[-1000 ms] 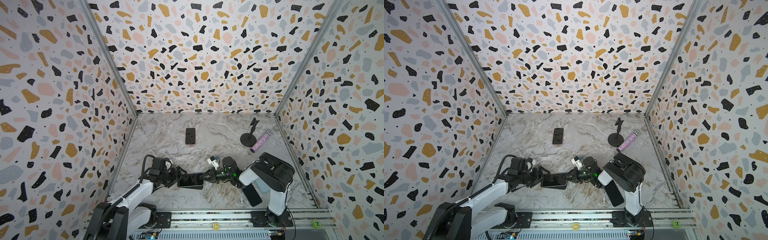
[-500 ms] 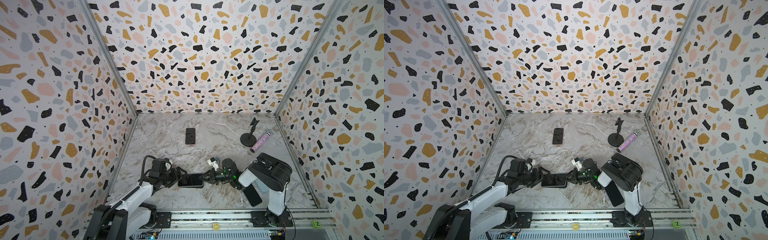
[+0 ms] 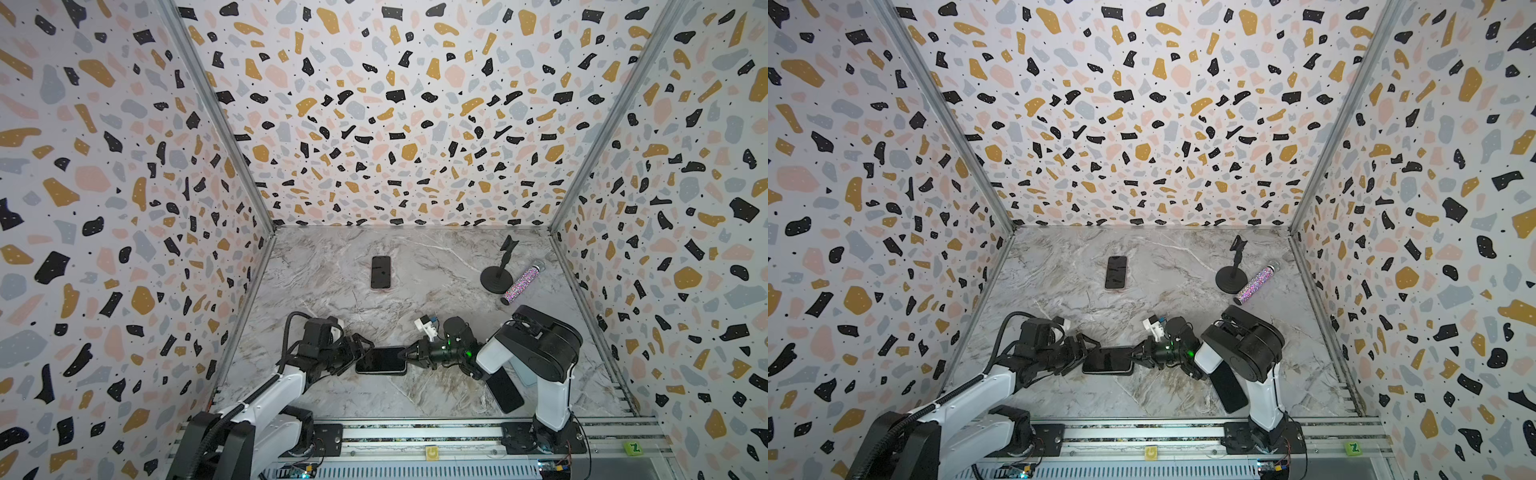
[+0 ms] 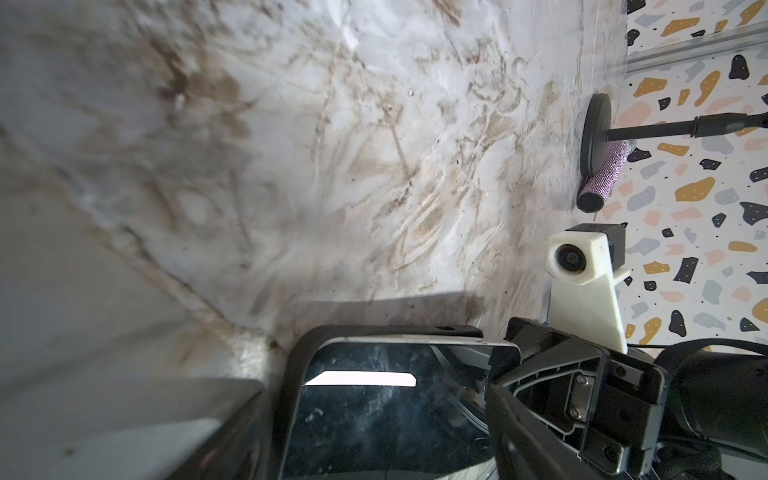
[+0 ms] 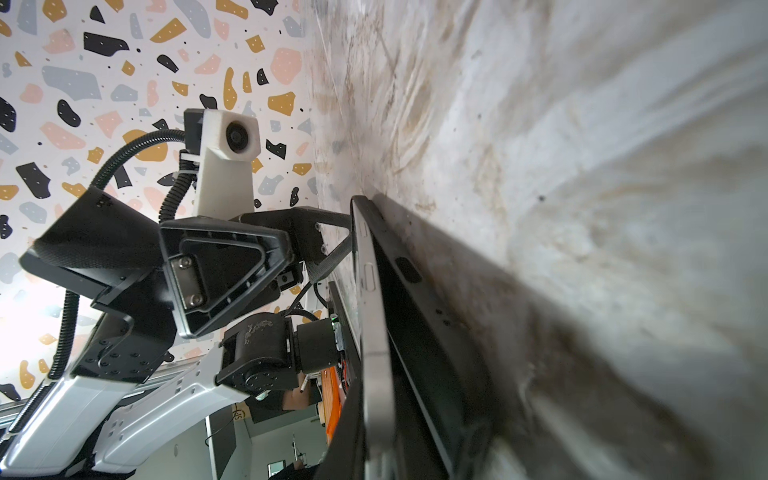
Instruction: Put the phone into the phone case
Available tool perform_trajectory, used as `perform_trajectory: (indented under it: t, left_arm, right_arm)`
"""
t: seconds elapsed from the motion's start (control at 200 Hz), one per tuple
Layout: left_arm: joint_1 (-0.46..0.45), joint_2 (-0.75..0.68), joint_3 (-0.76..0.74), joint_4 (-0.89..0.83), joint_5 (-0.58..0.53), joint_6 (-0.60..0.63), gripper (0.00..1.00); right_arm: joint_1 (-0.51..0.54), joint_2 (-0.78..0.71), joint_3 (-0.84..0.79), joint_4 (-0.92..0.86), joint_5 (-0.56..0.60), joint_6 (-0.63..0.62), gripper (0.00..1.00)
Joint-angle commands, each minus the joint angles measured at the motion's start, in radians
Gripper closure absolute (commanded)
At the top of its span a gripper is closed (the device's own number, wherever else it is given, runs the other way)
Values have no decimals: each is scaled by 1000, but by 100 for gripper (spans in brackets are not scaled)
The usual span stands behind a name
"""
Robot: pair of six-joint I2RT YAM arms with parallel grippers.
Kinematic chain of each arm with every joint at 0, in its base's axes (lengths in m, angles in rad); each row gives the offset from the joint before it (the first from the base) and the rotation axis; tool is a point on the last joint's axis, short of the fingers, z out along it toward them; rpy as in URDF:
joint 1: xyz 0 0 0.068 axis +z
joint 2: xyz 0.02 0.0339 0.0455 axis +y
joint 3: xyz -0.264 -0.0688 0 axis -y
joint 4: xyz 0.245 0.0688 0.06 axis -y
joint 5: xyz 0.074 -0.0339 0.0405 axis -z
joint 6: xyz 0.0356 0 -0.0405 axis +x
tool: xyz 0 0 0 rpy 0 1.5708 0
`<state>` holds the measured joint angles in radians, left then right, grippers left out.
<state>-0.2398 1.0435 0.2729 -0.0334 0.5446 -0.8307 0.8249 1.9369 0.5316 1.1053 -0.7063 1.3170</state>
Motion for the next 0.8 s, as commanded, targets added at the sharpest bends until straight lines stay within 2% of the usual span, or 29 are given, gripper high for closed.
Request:
perform_trajectory:
  t: [0.0, 0.491, 0.691, 0.796]
  left_arm:
    - [-22, 17, -37, -10, 25, -7, 17]
    - [-40, 24, -49, 22, 27, -24, 17]
    - [-41, 22, -49, 8, 24, -10, 17]
    - [-40, 20, -41, -22, 16, 12, 18]
  right_arm:
    - [26, 15, 25, -209, 59, -28, 100]
    - [45, 44, 94, -286, 71, -61, 98]
    - [38, -8, 105, -360, 88, -98, 98]
    - [28, -47, 115, -405, 89, -132, 94]
